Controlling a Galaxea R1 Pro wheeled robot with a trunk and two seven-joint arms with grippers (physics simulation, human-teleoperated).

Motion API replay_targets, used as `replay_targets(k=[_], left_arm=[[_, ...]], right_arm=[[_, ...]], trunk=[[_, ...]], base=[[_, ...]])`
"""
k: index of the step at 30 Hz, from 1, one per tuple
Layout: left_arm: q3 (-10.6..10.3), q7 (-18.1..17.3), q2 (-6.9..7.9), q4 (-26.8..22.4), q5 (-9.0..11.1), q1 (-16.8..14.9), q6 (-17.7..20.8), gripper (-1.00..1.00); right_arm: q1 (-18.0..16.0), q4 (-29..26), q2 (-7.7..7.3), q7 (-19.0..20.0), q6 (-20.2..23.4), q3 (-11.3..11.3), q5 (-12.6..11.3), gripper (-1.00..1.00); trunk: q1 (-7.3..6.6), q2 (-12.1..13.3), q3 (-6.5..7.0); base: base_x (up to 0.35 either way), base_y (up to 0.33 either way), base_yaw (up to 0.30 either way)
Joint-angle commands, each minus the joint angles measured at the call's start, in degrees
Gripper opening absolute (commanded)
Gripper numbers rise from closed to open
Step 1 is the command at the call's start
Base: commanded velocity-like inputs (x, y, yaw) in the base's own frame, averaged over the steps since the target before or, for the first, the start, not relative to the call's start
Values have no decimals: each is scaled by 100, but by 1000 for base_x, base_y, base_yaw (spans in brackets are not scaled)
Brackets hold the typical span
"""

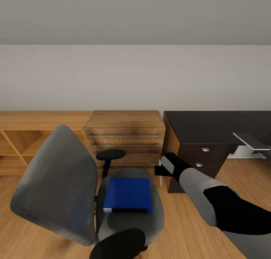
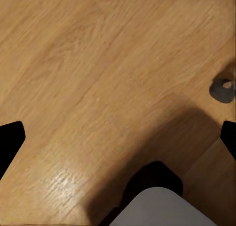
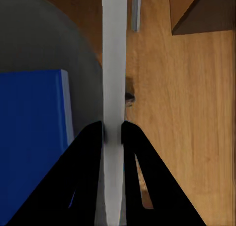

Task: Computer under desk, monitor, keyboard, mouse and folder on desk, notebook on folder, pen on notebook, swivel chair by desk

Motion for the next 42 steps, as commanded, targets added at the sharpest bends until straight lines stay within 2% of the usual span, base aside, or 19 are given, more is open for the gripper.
replay_targets(k=[1,42], left_arm=[[7,-37,0,5,44,-2,-11,100],[-1,-32,78,5,34,-2,-11,100]], right_arm=[[-2,-11,-1,-45,20,39,-69,-100],[3,13,-1,-48,25,39,-69,-100]], trunk=[[-1,-2,-5],[-1,-2,-5]], base=[[0,-291,0],[0,-299,0]])
